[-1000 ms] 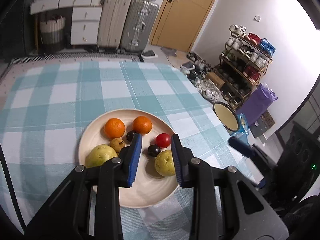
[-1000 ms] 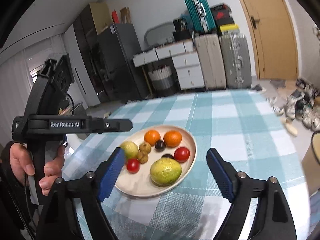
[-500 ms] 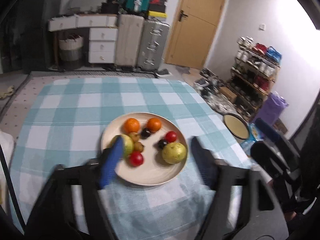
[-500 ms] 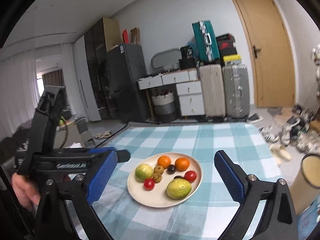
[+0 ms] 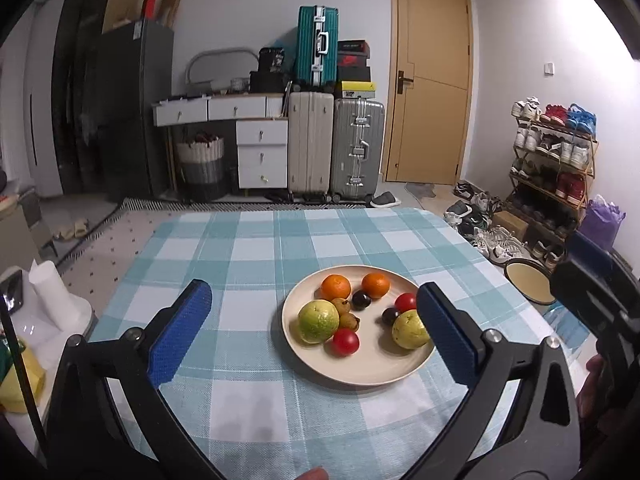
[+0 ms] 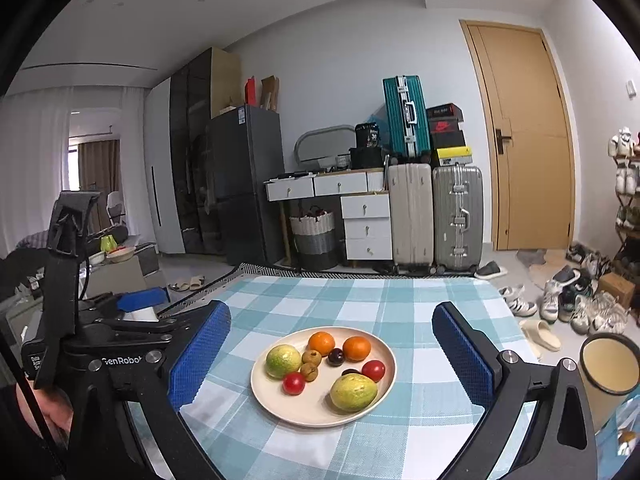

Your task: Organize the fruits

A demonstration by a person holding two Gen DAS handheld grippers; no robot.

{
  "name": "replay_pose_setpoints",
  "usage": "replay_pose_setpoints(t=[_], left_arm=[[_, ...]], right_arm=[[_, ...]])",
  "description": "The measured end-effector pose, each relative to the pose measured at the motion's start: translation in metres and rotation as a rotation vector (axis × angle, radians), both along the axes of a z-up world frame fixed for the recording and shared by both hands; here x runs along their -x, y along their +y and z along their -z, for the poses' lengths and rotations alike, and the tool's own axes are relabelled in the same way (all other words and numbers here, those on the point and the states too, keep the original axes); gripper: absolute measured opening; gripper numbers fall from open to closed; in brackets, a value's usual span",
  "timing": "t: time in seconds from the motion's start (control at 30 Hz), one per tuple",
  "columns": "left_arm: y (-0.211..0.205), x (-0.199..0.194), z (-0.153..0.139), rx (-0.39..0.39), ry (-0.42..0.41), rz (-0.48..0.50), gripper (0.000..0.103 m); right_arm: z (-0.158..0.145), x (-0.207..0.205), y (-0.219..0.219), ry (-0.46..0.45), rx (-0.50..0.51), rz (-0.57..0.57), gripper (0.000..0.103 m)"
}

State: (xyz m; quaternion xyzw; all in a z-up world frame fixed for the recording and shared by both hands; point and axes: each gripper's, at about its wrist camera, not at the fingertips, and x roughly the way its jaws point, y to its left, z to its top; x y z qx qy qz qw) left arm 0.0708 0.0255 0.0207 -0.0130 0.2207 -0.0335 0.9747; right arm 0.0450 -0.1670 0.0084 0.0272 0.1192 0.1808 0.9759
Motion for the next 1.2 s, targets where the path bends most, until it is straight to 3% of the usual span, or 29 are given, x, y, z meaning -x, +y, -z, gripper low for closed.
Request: replay_pose_setpoints(t=[0.2, 0.6, 0.8, 1.2], left_arm=[[0.007, 0.005, 0.021, -0.077, -0.071, -0.137, 0.102], [0.006, 0.001, 0.075, -0.117, -0.041, -0.115, 0.102], [0.011, -0.001, 0.089, -0.092, -0.054, -0.103, 0.102], [0.021, 0.005, 0.085, -0.023, -0.096, -0.088, 0.102]], right_arm=[[0.018, -0.004, -0.004, 0.015, -0.015, 0.024, 0.103], [0.062, -0.019, -0.007, 0.094, 0.035, 0.046, 0.103], [0.074, -0.022, -0.010, 0.100, 0.027, 0.051, 0.103], [0.074, -0.015, 0.000, 0.056, 0.073, 0.036, 0.103]])
